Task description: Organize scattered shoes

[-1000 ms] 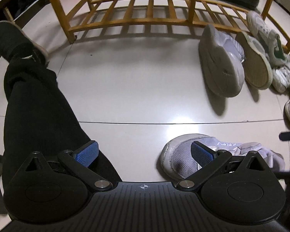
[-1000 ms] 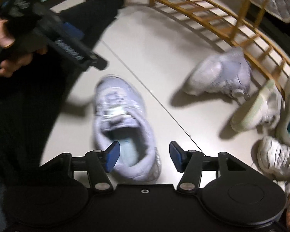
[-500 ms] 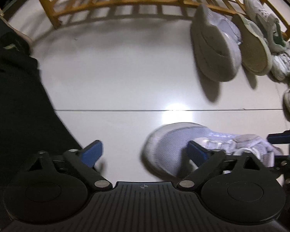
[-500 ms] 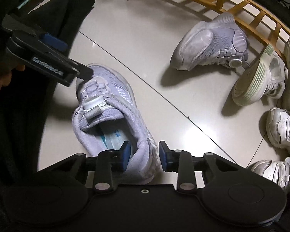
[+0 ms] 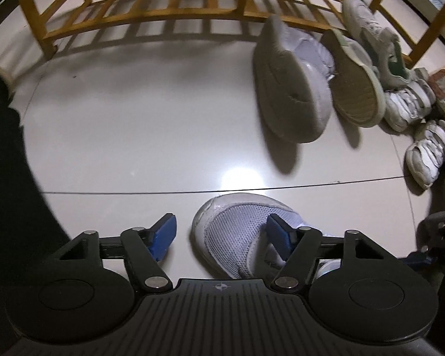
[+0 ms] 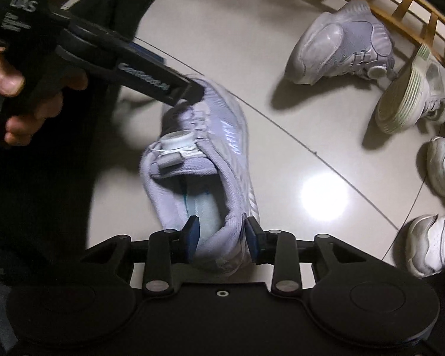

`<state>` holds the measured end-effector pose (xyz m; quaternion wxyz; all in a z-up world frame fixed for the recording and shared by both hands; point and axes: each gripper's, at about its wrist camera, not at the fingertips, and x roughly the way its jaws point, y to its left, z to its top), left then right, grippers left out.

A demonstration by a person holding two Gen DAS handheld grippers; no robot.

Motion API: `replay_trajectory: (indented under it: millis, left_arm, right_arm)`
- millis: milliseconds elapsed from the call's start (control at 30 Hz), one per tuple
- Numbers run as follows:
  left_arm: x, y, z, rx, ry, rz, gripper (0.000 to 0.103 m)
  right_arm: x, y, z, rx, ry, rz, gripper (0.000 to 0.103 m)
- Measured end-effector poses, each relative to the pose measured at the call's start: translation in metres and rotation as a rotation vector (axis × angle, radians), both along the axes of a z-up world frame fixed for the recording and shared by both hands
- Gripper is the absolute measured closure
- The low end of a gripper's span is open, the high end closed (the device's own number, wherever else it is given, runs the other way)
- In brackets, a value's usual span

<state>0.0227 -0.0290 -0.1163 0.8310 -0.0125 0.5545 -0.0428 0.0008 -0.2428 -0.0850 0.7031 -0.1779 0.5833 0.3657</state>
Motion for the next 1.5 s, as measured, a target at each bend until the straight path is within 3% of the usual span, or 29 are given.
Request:
replay_trajectory:
  millis: [433, 533, 700, 967, 1300, 1500]
  left_arm:
    - [0.012, -0.009, -0.003, -0.055, -0.016, -0.029, 0.041]
    - [0.009, -0.006, 0.001, -0.059, -0.020, -0.038, 0.040]
    - [-0.006, 0.008, 0.019, -0.051, -0.043, -0.031, 0.030]
    - [-0.041, 0.016, 0.051, -0.072, -0.066, -0.075, 0.021]
    - [-0.066, -0.015, 0.049, -0.090, 0.026, -0.215, 0.020]
    - [-0.063, -0.029, 0.028, -0.081, 0.082, -0.219, 0.024]
  right_arm:
    - [-0.006, 0.009, 0.007, 0.129, 0.107, -0.014, 0.066]
    - [-0.013, 0.012, 0.012, 0.122, 0.091, 0.012, 0.066]
    - [-0.008, 0.005, 0.022, 0.068, -0.010, 0.032, 0.063]
    - [0.004, -0.002, 0.015, 0.050, -0.030, 0.012, 0.063]
    - [0.012, -0.013, 0.018, 0.062, -0.047, 0.005, 0.063]
    - [0.016, -0.015, 0.021, 0.073, -0.063, -0.003, 0.063]
